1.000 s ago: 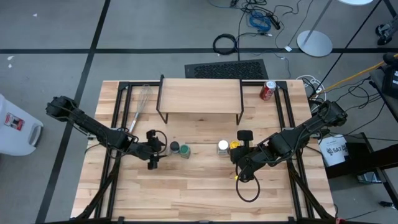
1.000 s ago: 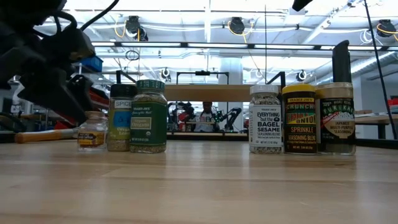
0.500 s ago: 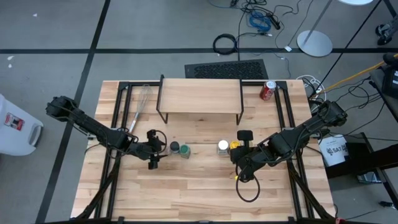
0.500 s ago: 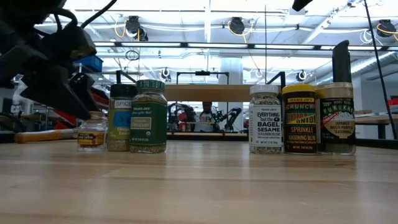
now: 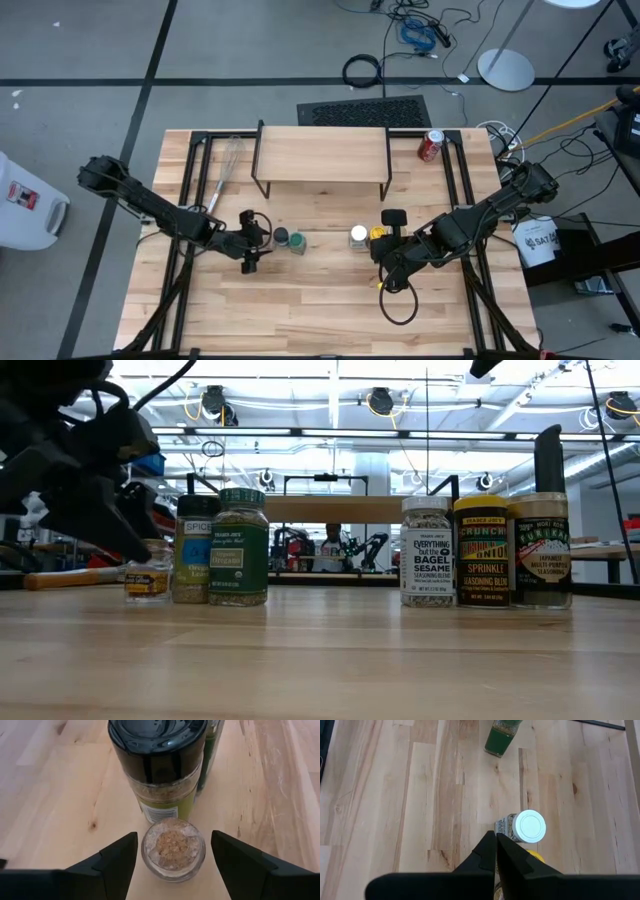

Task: Shelf spices
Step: Put the brown seasoning bottle on the shelf

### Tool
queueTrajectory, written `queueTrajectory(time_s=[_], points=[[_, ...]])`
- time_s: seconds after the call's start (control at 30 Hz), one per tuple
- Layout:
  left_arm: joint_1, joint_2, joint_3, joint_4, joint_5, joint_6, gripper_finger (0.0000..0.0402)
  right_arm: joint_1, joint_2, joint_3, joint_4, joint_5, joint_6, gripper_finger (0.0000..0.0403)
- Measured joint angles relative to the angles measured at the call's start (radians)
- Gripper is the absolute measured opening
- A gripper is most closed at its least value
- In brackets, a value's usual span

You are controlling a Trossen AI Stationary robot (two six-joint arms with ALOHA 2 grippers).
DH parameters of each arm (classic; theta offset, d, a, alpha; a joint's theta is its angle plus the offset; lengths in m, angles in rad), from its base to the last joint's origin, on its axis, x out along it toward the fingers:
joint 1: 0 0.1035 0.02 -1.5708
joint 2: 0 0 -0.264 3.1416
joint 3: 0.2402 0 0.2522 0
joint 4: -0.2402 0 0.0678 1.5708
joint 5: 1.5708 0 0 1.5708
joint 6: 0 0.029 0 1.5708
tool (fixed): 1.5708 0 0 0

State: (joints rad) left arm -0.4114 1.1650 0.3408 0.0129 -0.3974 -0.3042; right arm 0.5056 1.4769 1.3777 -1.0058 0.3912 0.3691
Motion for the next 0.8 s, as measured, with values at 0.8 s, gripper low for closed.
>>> queueTrajectory(time_s=[0.8], points=[[-0.001, 0.017, 0.001, -0.002, 0.024, -0.023, 0.0189, 0.000, 0.000, 0.000, 0.000, 0.000, 0.000, 0.0000]])
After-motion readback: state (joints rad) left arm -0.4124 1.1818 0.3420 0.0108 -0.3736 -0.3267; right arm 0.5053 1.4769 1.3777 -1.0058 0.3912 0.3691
